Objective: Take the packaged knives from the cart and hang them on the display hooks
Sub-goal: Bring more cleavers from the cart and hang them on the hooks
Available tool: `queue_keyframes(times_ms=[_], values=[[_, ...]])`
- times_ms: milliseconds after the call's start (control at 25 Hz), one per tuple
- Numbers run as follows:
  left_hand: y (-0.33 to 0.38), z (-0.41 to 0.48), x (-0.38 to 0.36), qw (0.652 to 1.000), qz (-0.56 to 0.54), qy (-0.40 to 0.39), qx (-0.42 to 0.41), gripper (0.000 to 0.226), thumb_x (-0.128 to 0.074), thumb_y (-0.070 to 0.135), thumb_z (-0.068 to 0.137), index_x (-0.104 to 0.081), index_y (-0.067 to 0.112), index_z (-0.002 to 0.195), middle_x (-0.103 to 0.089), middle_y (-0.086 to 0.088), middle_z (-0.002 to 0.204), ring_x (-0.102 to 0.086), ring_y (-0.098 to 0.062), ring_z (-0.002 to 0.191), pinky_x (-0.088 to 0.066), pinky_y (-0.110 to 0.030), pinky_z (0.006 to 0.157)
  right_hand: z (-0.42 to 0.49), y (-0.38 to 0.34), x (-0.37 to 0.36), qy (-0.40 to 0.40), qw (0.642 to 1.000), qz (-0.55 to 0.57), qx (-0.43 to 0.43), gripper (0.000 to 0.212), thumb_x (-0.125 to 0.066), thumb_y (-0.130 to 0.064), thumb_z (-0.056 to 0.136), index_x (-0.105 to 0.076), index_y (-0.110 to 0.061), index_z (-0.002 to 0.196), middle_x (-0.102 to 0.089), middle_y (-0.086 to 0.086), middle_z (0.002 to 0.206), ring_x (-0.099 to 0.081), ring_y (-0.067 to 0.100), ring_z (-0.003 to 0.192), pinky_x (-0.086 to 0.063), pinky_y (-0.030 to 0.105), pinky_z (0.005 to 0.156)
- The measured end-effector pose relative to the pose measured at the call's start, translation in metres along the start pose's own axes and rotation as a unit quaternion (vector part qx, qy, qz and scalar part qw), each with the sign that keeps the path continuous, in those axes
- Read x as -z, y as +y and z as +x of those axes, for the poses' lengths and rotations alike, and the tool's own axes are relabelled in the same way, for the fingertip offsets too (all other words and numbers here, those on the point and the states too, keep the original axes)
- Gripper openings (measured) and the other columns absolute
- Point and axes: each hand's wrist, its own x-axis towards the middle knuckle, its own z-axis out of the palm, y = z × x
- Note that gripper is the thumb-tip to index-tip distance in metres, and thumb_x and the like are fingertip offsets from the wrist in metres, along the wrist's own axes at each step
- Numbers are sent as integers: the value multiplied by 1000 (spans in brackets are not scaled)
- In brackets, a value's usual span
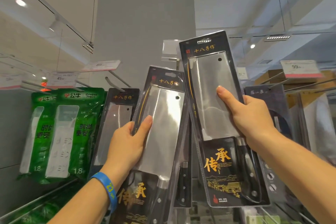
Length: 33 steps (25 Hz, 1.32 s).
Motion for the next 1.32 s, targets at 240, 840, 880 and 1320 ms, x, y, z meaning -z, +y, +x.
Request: queue_keyframes(times_ms=[240, 840, 880, 1320], values=[[8, 1, -5, 998, 50, -13, -33, 80, -52, 80, 74, -66, 2, 85, -70, -15, 83, -66, -33, 77, -55, -50, 74, 0, -3, 8, 25, 1000, -5, 5, 123, -60, -100, 52, -64, -7, 132, -68, 13, 132, -63, 34, 121, -50, 58, 104], [-1, -2, -3, 999, 28, 44, 2, 83, -50, 83, 74, -61, 1, 76, -66, -10, 69, -62, -25, 64, -50, -40, 60, -23, 3, 14, -8, 999, -33, -13, 118, -62, -98, 54, -66, -2, 123, -69, 16, 128, -65, 37, 117, -53, 59, 99], [-1, -1, -2, 999, 27, 45, 5, 84, -49, 84, 73, -62, 1, 76, -67, -9, 69, -63, -25, 65, -50, -39, 61, -23, 2, 14, -10, 999, -35, -13, 122, -61, -99, 52, -65, -3, 127, -69, 16, 129, -64, 37, 119, -52, 58, 100], [6, 13, -9, 998, 48, -35, 0, 80, -49, 81, 78, -64, 4, 92, -69, -13, 93, -66, -32, 88, -54, -53, 83, -24, 1, 8, -11, 999, -27, -18, 128, -58, -102, 47, -60, -7, 134, -67, 14, 132, -64, 36, 121, -51, 61, 101]])
